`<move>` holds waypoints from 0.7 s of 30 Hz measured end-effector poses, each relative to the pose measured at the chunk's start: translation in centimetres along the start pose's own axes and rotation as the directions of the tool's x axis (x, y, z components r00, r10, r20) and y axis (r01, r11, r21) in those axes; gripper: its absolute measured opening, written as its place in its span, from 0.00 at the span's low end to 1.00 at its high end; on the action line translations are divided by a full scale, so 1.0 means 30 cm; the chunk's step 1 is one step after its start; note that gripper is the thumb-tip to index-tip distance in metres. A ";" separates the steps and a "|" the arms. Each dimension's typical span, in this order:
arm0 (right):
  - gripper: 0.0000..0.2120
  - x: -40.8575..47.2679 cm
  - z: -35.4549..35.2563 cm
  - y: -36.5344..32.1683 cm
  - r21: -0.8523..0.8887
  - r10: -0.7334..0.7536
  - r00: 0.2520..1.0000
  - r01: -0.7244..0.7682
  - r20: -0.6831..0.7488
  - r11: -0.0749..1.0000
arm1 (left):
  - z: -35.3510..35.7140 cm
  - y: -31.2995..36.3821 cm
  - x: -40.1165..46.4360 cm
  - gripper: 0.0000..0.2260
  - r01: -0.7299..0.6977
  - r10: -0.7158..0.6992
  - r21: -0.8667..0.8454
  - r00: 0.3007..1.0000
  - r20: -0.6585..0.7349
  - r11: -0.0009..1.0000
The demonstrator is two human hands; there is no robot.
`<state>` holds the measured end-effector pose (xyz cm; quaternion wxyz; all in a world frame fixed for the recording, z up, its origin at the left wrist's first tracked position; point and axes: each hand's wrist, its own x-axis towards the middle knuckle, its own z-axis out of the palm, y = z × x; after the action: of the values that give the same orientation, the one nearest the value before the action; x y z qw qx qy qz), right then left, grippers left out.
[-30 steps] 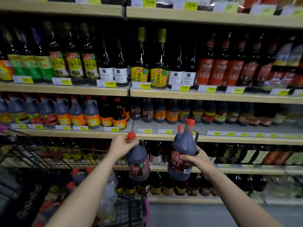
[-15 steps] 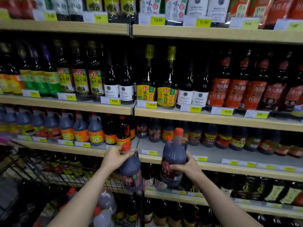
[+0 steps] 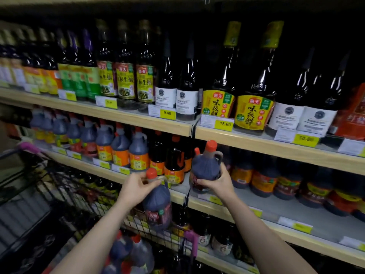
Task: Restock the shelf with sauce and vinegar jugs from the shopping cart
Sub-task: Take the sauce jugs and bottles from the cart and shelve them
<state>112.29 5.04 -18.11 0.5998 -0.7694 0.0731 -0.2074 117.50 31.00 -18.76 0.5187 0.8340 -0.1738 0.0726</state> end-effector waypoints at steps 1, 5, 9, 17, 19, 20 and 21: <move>0.33 0.027 0.021 0.016 0.002 -0.015 1.000 0.015 -0.011 1.000 | 0.001 -0.010 0.013 0.03 -0.010 0.010 -0.013 1.000 -0.005 1.000; 0.34 0.110 0.086 0.082 -0.096 -0.067 0.996 0.062 -0.052 0.994 | 0.030 -0.058 0.039 0.04 -0.045 0.043 -0.045 0.998 -0.038 0.998; 0.36 0.159 0.106 0.114 -0.100 -0.065 0.994 0.056 -0.090 0.993 | 0.070 -0.114 0.032 0.04 -0.064 0.065 0.020 0.996 -0.059 0.998; 0.38 0.172 0.119 0.207 -0.155 -0.008 0.992 -0.012 -0.127 0.988 | 0.116 -0.179 0.036 0.06 -0.023 0.023 0.014 1.000 -0.008 1.000; 0.40 0.181 0.138 0.209 -0.161 0.012 0.992 -0.033 -0.129 0.986 | 0.120 -0.189 0.050 0.04 -0.012 0.012 0.014 1.000 -0.013 1.000; 0.40 0.188 0.145 0.207 -0.162 0.034 0.991 -0.055 -0.130 0.985 | 0.121 -0.193 0.057 0.04 -0.014 0.014 0.019 1.000 -0.013 1.000; 0.41 0.198 0.151 0.207 -0.173 0.050 0.990 -0.072 -0.129 0.982 | 0.122 -0.194 0.062 0.05 -0.016 0.016 0.017 1.000 -0.017 1.000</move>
<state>120.33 5.26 -23.53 0.5294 -0.8026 0.1518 -0.2291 121.12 29.67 -24.75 0.5124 0.8363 -0.1755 0.0852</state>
